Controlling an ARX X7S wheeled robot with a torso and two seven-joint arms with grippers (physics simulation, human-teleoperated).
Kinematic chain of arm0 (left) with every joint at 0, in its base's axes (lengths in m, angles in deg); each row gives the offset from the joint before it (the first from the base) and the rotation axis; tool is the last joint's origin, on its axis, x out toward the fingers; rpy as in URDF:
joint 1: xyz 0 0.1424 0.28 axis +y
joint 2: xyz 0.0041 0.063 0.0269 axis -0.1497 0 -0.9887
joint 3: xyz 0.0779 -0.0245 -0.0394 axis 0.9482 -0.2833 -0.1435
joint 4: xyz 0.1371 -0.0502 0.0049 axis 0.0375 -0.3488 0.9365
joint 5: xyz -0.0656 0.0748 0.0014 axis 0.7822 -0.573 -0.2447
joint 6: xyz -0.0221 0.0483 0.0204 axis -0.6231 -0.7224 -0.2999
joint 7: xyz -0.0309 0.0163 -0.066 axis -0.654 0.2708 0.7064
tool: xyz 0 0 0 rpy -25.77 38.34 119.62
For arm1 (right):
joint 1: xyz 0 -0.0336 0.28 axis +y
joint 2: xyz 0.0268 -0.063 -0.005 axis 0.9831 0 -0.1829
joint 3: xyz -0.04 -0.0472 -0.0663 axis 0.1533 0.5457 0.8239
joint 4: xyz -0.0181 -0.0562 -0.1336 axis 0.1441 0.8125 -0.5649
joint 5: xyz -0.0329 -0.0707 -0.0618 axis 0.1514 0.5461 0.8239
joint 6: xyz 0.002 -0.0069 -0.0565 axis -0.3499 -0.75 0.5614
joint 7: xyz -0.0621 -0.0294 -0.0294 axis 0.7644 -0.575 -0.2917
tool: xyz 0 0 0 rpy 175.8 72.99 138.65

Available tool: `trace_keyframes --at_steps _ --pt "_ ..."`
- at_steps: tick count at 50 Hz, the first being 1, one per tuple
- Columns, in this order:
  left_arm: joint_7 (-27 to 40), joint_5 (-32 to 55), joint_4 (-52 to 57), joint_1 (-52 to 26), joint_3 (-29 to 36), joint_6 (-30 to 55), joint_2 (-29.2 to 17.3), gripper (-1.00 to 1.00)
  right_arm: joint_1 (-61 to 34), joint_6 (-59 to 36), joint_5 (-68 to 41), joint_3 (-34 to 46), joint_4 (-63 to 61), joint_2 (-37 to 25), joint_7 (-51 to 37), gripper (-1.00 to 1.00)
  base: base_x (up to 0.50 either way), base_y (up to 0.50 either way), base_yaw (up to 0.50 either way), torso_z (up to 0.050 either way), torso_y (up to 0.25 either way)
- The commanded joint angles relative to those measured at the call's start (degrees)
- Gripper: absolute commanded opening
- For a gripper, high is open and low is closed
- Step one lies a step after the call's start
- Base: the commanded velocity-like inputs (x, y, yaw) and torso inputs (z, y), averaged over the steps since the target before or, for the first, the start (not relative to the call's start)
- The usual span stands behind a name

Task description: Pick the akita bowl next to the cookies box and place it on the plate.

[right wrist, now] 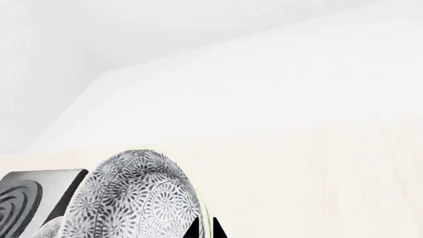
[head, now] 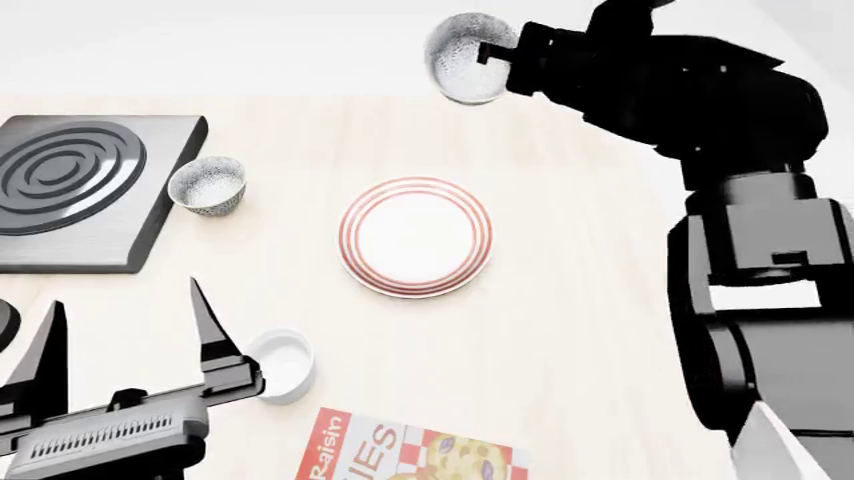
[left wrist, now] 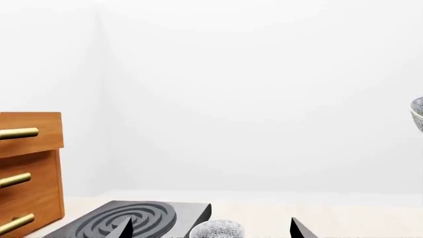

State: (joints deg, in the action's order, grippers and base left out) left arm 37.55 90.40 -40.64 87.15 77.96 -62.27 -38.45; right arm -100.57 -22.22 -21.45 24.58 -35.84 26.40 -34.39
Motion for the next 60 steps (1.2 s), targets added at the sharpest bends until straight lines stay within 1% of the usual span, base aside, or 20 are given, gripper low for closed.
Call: trace_keyframes --at_steps 1,6,7,10,14,18,25,33,44,54,60 --pt "-0.6 -1.3 -1.4 -0.3 -0.9 -0.3 1.0 1.0 -5.1 0.9 -6.7 -12.8 20.7 4.3 2.0 -1.0 0.0 0.0 0.0 0.0 0.0" --pt "-0.5 -1.4 -1.7 -0.4 -0.6 -0.5 1.0 1.0 -2.0 1.4 -4.2 -12.3 20.7 5.6 2.1 -1.0 0.0 0.0 0.0 0.0 0.0" --pt "-0.5 -1.5 -1.8 -0.4 -0.6 -0.6 1.0 1.0 -1.1 0.7 -2.9 -10.0 19.8 6.5 3.0 -1.0 0.0 0.0 0.0 0.0 0.0" --pt "-0.5 -1.4 -2.1 -0.4 -0.5 -0.8 1.0 1.0 4.0 -1.4 -9.8 -4.4 11.1 6.6 -1.0 -1.0 0.0 0.0 0.0 0.0 0.0" --pt "-0.5 -1.2 -1.8 -0.3 -0.7 -0.8 0.9 1.0 7.7 -1.5 -16.1 0.7 5.7 6.6 -3.7 -1.0 0.0 0.0 0.0 0.0 0.0" --pt "-0.4 -1.1 -1.8 -0.3 -0.7 -0.7 0.9 1.0 10.4 -2.3 -18.5 3.7 1.3 6.4 -5.1 -1.0 0.0 0.0 0.0 0.0 0.0" --pt "-0.4 -1.1 -2.1 -0.4 -0.5 -0.9 0.8 1.0 12.4 -2.3 -21.7 6.7 -1.4 6.2 -6.0 -1.0 0.0 0.0 0.0 0.0 0.0" --pt "-0.2 -1.2 -2.0 -0.2 -0.4 -0.9 0.7 1.0 12.8 -0.8 -22.4 9.1 -0.9 5.8 -5.7 -1.0 0.0 0.0 0.0 0.0 0.0" --pt "-0.1 -1.2 -2.0 -0.2 -0.2 -0.9 0.6 1.0 12.5 2.4 -22.5 10.5 -1.2 5.3 -5.5 -1.0 0.0 0.0 0.0 0.0 0.0" --pt "-0.1 -1.1 -2.1 -0.3 0.0 -0.9 0.5 1.0 13.2 3.3 -23.1 11.7 -2.9 5.0 -5.9 -1.0 0.0 0.0 0.0 0.0 0.0" --pt "0.0 -1.0 -2.2 -0.3 0.0 -1.1 0.5 1.0 12.4 6.0 -21.1 13.7 2.0 5.3 -4.6 -1.0 0.0 0.0 0.0 0.0 0.0"
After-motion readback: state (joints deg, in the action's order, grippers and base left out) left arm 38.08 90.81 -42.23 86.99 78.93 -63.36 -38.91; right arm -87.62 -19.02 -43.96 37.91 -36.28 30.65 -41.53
